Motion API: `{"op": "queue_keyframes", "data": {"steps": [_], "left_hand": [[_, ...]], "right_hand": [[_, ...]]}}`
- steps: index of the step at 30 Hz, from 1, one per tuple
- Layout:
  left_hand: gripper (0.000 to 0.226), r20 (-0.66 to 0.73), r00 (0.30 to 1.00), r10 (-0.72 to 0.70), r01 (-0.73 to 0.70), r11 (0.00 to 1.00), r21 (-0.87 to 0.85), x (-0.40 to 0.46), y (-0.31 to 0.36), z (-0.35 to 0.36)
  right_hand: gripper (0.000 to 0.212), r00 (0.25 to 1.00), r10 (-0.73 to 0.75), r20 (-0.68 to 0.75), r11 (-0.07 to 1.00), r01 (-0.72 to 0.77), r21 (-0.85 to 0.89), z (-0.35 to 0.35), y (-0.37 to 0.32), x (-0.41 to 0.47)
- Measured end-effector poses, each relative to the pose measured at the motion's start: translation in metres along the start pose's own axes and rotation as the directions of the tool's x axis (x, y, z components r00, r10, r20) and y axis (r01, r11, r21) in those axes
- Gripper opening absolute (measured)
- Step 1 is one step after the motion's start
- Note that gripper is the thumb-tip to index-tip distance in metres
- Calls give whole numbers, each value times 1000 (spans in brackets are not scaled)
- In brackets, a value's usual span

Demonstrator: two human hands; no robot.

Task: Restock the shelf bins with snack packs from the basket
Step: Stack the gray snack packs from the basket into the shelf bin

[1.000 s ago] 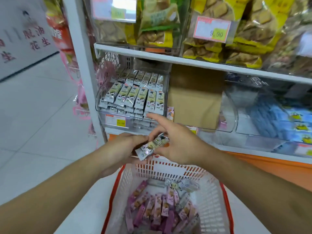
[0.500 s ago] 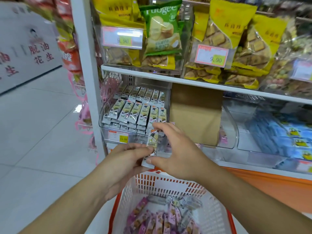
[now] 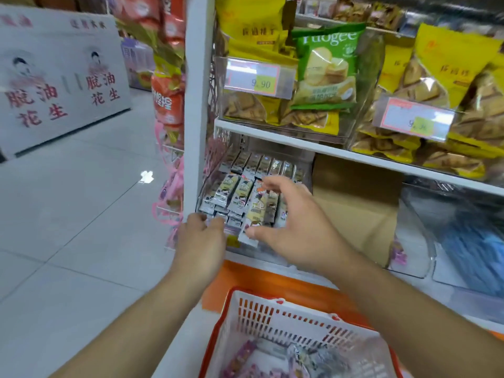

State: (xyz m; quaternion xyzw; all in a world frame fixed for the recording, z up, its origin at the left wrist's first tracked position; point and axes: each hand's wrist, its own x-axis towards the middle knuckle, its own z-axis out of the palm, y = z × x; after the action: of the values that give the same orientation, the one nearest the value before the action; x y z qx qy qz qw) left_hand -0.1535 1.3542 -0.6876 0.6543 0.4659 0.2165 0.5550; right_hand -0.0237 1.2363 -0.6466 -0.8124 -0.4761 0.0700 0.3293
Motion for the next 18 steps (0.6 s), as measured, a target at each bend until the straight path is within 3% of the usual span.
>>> {"op": "queue_keyframes", "data": {"steps": [3,9,13,18], "left_hand": [[53,-51,999,-5,4,999,-33,25,-2,-6],[51,-10,994,-104,100,975,-199,48,-7,-8],[46,-28,995,-98,87,957,-275,58,-11,-7],[44,-18,985,-174,160,937,-310,59,-7,-7]], "right_hand": [[92,1000,-11,-4,1000,11,-18,14,-10,48],[93,1000,23,7,999,-23,-22,50,-19,124],[78,999,26,34,1000,-27,2,64,-15,142],[81,998,55,28,998,-54,-38,76,-5,152]]}}
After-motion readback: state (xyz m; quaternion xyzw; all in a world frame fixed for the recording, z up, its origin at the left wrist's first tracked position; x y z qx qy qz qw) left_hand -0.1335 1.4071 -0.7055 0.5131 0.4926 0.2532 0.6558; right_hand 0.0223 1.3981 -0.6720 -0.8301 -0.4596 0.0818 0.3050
